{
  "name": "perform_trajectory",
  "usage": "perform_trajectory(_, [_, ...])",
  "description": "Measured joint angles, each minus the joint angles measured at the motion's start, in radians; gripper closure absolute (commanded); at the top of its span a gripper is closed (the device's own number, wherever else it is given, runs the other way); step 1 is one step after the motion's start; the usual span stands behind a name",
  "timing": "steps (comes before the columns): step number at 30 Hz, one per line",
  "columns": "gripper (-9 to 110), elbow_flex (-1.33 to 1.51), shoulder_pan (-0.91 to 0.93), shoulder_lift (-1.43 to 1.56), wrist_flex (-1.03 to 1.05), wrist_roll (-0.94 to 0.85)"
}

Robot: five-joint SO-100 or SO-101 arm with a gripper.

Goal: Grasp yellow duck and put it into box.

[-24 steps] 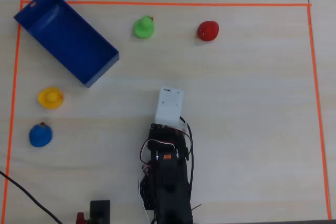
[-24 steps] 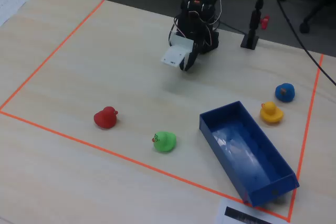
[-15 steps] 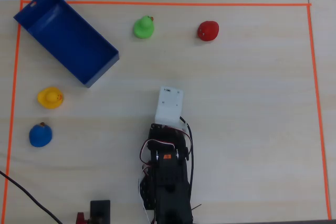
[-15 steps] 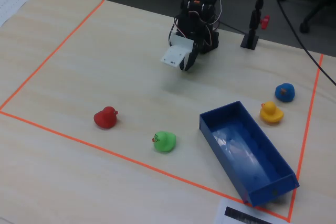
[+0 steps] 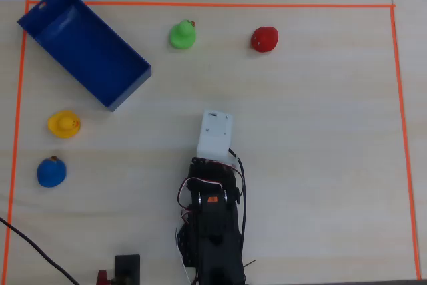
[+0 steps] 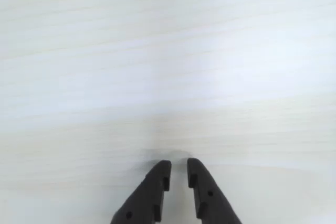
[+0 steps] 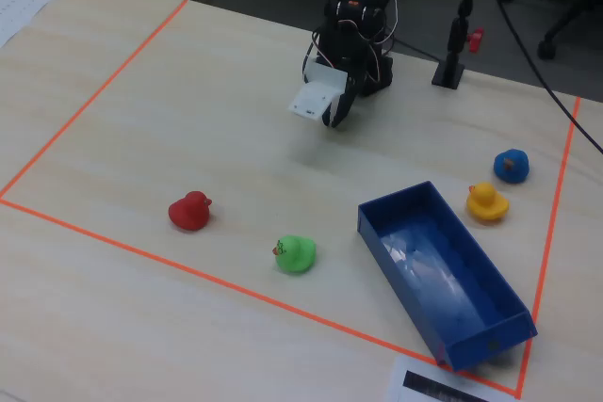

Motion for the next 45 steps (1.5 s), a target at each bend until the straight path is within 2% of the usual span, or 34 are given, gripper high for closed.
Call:
perform_trajectory(35, [101,0.000,0.000,0.000,0.000,0.000])
perform_trajectory(37, [98,0.000,-0.002,0.000,0.000,0.000])
perform_trajectory(45, [72,-0.008,-0.009,-0.020,0.000,-0.023])
